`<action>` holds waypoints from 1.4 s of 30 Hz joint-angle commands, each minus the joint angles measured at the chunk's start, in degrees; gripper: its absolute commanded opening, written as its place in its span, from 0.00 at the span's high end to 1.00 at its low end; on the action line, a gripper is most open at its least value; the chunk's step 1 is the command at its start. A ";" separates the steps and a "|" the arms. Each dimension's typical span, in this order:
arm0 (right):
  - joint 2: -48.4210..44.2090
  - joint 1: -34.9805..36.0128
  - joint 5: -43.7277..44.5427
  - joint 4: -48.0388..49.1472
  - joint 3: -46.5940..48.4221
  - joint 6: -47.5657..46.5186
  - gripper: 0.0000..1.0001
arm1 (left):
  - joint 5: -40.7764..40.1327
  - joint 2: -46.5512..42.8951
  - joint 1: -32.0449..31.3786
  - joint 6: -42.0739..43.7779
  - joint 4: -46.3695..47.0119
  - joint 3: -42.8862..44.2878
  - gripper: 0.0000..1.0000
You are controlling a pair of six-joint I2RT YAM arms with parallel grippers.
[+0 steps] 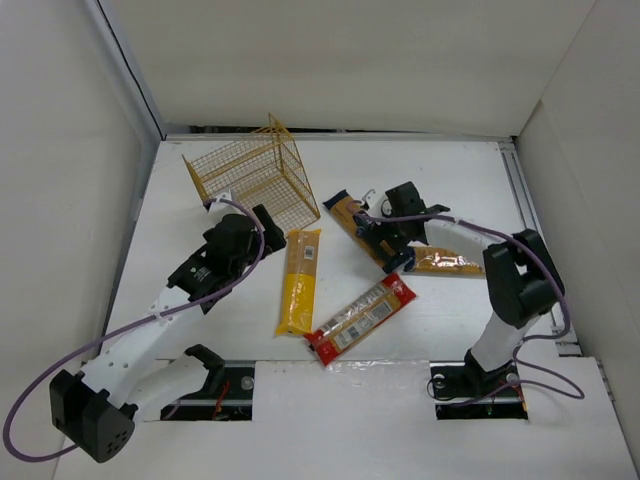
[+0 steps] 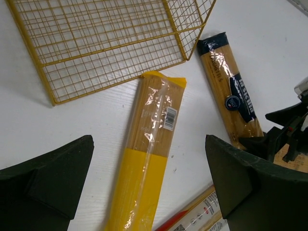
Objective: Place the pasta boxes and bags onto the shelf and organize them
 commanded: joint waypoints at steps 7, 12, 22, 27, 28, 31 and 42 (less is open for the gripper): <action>9.85 0.04 -11.07 2.03 5.60 -3.65 0.00 | -1.28 1.23 -0.23 -1.94 -2.24 0.05 0.01; 14.52 0.57 -9.68 -0.34 10.27 -2.69 0.01 | -1.80 1.85 -0.23 -1.94 -2.76 0.58 0.01; -0.48 1.61 -1.51 2.64 0.97 1.71 1.00 | -4.79 2.38 -0.23 -3.70 -4.79 2.25 0.01; -14.37 3.38 0.09 4.67 -2.91 1.80 1.00 | -7.17 3.52 -0.23 -6.33 -6.54 3.39 0.01; -16.13 4.07 -0.53 5.28 -3.44 1.80 1.00 | -7.17 3.52 -0.23 -6.95 -7.16 3.39 0.01; -21.24 6.79 -3.34 6.77 -3.97 2.42 1.00 | -8.39 4.13 -0.23 -9.58 -8.91 4.53 0.01; -15.98 10.67 -8.17 6.78 2.36 3.74 1.00 | -12.87 1.23 -0.23 -15.03 -14.27 5.06 0.01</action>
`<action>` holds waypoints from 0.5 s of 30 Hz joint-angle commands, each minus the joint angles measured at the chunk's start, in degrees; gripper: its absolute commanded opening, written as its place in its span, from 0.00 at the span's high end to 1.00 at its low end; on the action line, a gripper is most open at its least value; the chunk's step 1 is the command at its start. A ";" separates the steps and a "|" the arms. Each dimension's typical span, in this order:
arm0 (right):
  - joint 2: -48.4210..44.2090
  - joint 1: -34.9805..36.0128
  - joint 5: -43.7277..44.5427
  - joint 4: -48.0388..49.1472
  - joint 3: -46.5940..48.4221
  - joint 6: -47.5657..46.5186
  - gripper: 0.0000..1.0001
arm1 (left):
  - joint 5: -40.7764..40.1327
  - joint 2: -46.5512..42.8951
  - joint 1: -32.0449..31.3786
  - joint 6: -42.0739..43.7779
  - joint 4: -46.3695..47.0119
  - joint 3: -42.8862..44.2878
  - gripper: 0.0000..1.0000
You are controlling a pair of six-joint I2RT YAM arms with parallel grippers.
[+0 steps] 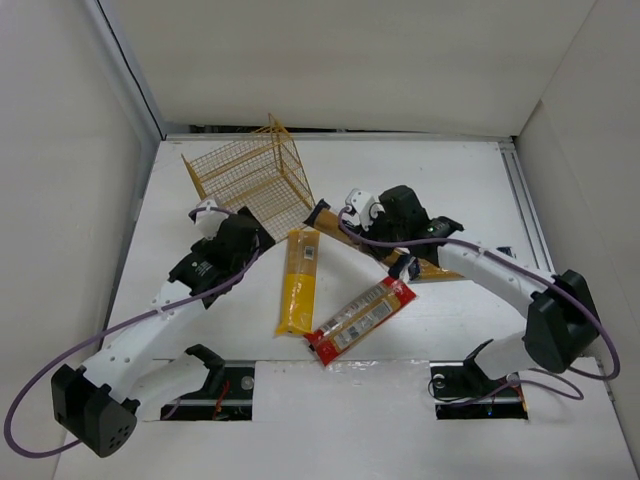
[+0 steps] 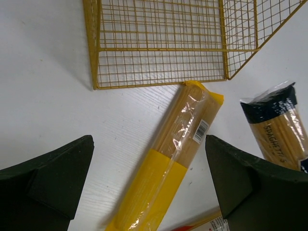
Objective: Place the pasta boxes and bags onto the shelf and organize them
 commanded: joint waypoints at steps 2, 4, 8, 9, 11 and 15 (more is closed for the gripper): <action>2.39 0.97 -3.28 7.67 4.20 1.35 1.00 | -3.85 -1.24 -0.23 -3.82 -3.05 2.64 0.01; 4.23 1.59 -4.34 8.29 4.72 1.35 1.00 | -3.86 -1.24 0.29 -3.83 -3.05 2.64 0.01; 7.66 1.59 -5.83 8.90 7.26 1.88 1.00 | -3.86 0.17 0.30 -4.44 -3.57 2.64 0.01; 8.28 1.59 -6.36 8.91 7.79 1.88 1.00 | -3.86 0.87 0.91 -4.44 -3.57 2.12 0.01; 10.55 1.59 -8.12 10.39 8.85 1.88 1.00 | -3.86 1.40 1.61 -5.15 -3.57 2.11 0.01; 14.51 2.11 -10.67 12.15 11.04 3.28 1.00 | -2.63 2.46 2.15 -4.54 -2.96 1.06 0.01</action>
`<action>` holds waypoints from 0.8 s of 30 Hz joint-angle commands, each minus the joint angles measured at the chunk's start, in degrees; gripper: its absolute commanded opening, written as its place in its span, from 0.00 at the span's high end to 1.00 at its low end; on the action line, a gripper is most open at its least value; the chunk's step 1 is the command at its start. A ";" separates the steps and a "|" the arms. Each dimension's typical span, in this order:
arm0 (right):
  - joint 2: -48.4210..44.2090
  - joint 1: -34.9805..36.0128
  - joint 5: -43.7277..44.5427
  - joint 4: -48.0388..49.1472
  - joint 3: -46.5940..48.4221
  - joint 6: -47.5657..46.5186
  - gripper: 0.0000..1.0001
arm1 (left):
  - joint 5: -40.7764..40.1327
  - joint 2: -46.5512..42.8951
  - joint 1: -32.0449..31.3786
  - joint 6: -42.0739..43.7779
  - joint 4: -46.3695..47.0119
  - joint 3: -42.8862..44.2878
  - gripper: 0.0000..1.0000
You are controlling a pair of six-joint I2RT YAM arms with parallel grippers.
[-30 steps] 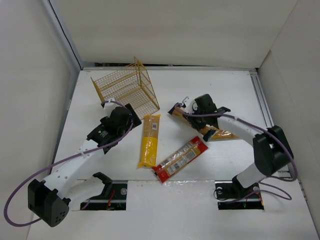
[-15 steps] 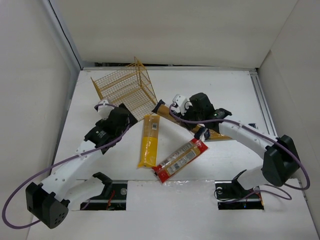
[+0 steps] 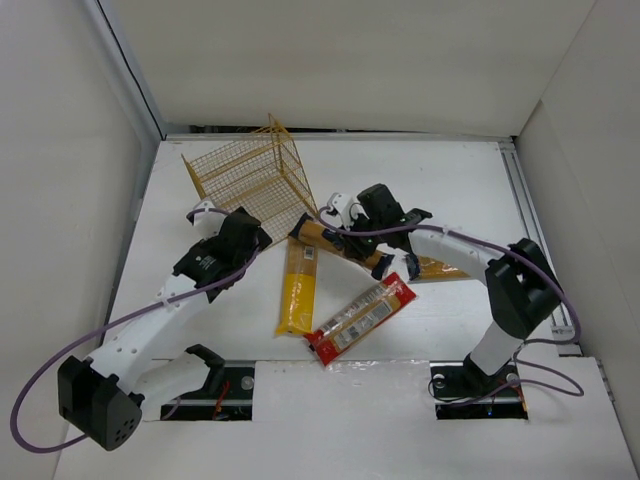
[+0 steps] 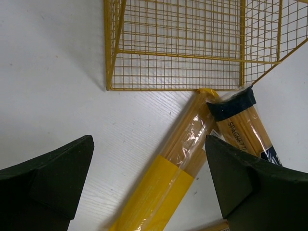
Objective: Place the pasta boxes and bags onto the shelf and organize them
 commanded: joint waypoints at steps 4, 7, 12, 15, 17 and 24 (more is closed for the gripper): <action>4.24 1.09 -3.33 11.24 8.72 3.55 1.00 | -0.85 0.73 0.68 -0.55 -0.35 0.68 0.01; 7.49 1.09 -2.71 11.86 11.62 4.70 1.00 | -0.85 0.73 0.68 -0.55 -0.35 0.68 0.01; 12.15 1.09 -0.34 12.39 16.45 4.70 1.00 | -0.33 0.73 0.68 0.50 -0.35 0.68 0.01; 14.97 1.09 -0.33 14.49 19.09 4.70 1.00 | 0.72 0.73 0.68 1.11 0.69 0.16 0.01; 17.59 1.09 -0.33 15.72 21.63 4.09 1.00 | 1.42 0.73 0.68 1.73 1.31 -0.46 0.01; 22.88 2.14 -1.04 20.54 26.48 8.56 1.00 | 3.10 0.73 0.68 2.35 1.32 -1.51 0.01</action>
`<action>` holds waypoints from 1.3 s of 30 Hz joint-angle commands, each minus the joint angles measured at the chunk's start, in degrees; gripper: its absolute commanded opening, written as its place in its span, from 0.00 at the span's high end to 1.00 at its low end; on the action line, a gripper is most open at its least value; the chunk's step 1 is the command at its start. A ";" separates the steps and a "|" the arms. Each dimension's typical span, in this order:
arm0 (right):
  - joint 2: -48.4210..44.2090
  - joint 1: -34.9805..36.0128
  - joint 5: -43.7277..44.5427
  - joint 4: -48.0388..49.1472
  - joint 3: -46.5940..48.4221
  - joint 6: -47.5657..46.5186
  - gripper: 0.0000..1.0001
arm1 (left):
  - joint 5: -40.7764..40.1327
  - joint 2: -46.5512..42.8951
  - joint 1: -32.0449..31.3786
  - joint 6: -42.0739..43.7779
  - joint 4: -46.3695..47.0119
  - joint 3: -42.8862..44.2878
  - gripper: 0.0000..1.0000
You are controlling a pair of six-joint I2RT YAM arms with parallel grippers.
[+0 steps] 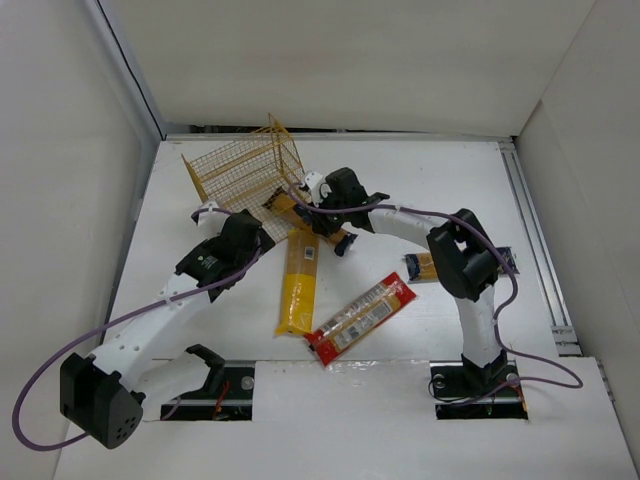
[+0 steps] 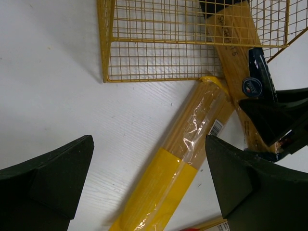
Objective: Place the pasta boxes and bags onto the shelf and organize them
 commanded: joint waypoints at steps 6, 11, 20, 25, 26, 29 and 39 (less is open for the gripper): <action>-0.59 1.88 0.81 17.35 4.89 7.87 1.00 | 1.60 -1.74 0.22 1.32 -0.09 -1.38 0.01; 2.57 1.88 0.64 17.97 7.60 8.49 1.00 | 3.61 -2.36 0.22 2.47 0.52 -2.53 0.01; 6.09 1.88 0.64 18.59 9.99 9.81 0.55 | 8.36 -2.89 0.22 5.36 2.89 -4.20 0.01; 3.29 1.88 -1.12 19.12 7.71 10.34 0.18 | 10.04 -2.28 -3.54 7.21 4.13 -4.72 0.01; 1.37 1.88 -1.12 19.12 5.70 10.34 0.12 | 10.04 -1.49 -4.86 7.21 4.65 -4.20 0.01; -2.42 1.88 -1.12 19.12 2.09 9.81 0.09 | 11.17 0.09 -6.80 8.35 4.66 -4.20 0.01; -25.43 -2.06 6.08 19.12 -22.15 9.19 0.07 | 10.39 16.25 -16.73 12.38 9.58 -1.65 0.01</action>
